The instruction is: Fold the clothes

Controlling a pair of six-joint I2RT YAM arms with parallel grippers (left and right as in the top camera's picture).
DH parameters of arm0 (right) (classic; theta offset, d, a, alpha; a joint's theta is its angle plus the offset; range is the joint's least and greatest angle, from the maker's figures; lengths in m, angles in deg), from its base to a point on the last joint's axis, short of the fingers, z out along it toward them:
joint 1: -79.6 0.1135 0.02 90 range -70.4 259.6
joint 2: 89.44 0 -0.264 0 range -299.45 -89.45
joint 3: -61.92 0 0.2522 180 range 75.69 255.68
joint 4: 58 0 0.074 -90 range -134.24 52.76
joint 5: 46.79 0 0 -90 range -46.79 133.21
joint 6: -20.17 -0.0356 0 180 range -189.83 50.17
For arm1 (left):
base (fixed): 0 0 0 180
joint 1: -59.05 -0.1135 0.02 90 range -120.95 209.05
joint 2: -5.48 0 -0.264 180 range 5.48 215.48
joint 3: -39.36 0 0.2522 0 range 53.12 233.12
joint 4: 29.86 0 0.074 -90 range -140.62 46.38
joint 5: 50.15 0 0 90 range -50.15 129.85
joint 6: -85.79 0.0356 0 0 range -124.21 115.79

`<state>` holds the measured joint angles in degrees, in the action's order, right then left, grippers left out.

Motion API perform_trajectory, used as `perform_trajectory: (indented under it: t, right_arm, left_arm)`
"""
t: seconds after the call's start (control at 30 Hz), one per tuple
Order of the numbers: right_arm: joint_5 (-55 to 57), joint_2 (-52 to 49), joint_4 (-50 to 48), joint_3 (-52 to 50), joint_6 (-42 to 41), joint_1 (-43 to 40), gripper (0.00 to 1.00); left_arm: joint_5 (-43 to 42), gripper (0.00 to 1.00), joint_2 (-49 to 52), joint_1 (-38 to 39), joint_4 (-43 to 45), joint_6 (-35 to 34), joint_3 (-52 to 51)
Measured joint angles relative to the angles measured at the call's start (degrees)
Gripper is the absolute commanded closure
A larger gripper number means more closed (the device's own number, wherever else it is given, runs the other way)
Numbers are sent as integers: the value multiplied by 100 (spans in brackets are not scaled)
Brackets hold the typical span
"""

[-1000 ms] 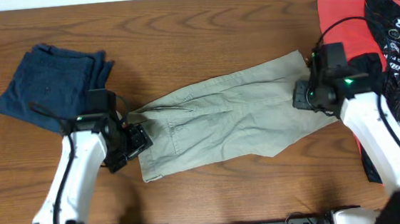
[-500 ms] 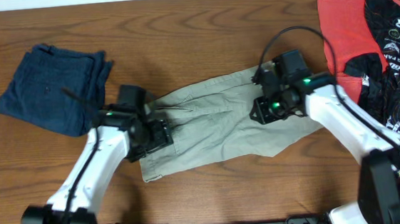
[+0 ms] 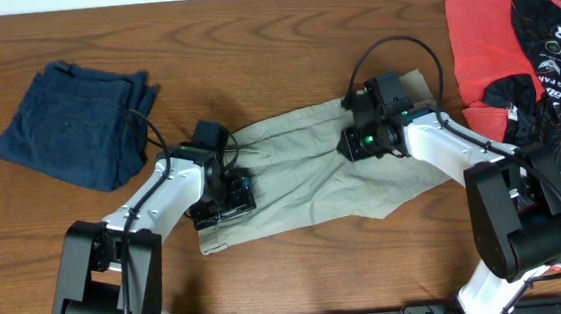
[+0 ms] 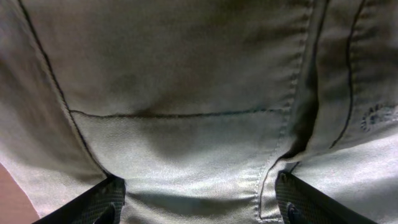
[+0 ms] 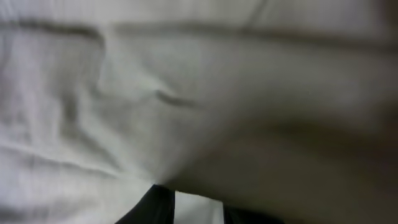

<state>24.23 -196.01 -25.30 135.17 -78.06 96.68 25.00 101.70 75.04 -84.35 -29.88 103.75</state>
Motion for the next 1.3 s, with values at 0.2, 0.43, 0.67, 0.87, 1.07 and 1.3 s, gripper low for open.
perform_trajectory:
  t: [0.2,0.43,0.67,0.87,1.07,1.3]
  right_arm:
    - [424,0,-1735,11,-474,-2,68]
    - [925,0,-2205,11,-831,-2,62]
    - [1375,295,-1394,-4,-752,-72,59]
    - [1626,1561,-931,4,-570,-256,59]
    - [1648,1825,-236,42,-435,-251,65]
    - [1644,796,-297,39,-413,-251,65]
  left_arm:
    - [0,21,15,-2,-9,-15,15]
    - [-2,20,17,-2,2,-22,17]
    - [-2,20,17,0,4,-22,17]
    - [-2,20,17,-2,15,-24,17]
    - [-2,20,17,-2,22,-24,17]
    - [-2,19,17,0,26,-46,17]
